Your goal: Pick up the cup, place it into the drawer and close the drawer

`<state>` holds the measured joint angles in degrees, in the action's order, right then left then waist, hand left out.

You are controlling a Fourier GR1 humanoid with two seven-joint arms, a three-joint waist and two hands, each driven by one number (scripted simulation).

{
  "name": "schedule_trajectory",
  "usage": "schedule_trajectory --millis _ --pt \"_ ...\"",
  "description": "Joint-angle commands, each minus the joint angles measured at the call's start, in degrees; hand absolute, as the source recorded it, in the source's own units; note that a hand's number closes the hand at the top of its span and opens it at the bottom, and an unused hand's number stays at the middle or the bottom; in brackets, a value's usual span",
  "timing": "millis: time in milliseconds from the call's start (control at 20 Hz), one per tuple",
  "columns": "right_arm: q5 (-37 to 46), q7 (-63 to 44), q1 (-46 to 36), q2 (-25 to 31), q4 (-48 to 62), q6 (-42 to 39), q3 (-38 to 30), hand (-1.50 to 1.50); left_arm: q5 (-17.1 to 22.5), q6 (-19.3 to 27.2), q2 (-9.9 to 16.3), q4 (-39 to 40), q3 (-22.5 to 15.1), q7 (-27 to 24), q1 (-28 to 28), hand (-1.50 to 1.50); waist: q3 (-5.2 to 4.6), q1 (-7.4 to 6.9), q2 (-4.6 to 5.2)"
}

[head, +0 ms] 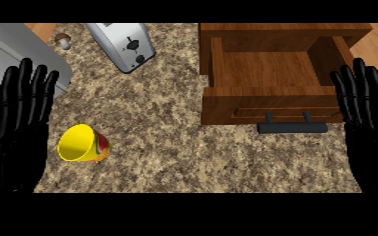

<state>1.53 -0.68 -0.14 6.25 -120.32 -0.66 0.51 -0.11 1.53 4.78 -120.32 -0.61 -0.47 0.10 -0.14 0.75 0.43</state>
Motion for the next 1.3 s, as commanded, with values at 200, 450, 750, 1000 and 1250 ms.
schedule_trajectory --millis 200,450,750,1000,1250 --pt "-4.01 -0.34 -3.6 0.24 4.1 -2.53 -2.84 -1.5 5.08 -5.51 2.44 1.61 6.41 -6.75 4.77 -1.5 0.14 -0.95 -0.44" --pt "-8.49 -5.99 -1.65 -1.55 0.5 -3.64 0.15 -1.5 13.99 -5.44 -0.9 2.31 6.34 -0.15 5.35 -1.5 0.13 -0.86 -0.46" --pt "-7.29 -8.25 -0.05 -2.16 -2.86 -3.15 0.92 -1.5 16.75 -6.85 0.26 2.35 8.94 2.07 4.37 -1.5 0.14 -0.71 -0.48" --pt "-7.27 -7.44 -1.84 -2.55 -0.9 -2.78 -0.3 -1.5 15.58 -4.65 -1.1 -1.75 7.04 5.63 3.94 -1.5 0.14 -0.76 -0.49" --pt "-5.32 -3.47 -5.71 -3.31 6.46 -3.17 0.19 -1.5 14.21 -5.09 -0.71 2.1 7.91 4.19 2.94 -1.5 0.14 -0.9 -0.44"
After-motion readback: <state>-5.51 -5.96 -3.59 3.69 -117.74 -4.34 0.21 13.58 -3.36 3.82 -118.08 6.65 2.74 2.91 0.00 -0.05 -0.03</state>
